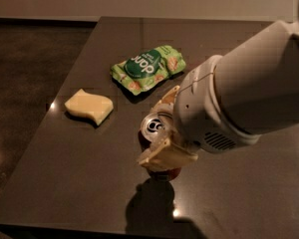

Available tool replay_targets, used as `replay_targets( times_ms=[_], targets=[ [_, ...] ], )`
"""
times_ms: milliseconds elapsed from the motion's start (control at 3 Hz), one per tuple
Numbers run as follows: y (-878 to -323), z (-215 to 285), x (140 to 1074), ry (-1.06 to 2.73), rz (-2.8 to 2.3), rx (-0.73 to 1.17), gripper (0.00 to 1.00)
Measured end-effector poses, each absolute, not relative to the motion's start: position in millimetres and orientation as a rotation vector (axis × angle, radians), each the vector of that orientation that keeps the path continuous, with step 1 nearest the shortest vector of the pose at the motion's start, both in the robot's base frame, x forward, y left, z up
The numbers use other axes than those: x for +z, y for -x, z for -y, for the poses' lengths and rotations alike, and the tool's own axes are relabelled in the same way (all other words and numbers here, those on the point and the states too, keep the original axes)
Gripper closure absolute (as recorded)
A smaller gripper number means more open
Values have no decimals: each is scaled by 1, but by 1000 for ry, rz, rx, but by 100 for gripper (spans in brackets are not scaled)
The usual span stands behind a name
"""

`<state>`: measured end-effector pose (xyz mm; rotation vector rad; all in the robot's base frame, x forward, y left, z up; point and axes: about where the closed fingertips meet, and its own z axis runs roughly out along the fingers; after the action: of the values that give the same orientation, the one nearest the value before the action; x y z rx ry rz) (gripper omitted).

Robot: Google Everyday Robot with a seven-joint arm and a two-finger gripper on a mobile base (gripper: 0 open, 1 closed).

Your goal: Move coke can near sponge

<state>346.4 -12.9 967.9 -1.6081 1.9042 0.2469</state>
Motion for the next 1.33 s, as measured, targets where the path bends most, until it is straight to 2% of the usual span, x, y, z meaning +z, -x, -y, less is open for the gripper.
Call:
replay_targets(
  times_ms=[667, 1333],
  targets=[
    [-346, 13, 968, 1608, -1904, 247, 100],
    [-395, -45, 955, 1520, -1900, 269, 100]
  ],
)
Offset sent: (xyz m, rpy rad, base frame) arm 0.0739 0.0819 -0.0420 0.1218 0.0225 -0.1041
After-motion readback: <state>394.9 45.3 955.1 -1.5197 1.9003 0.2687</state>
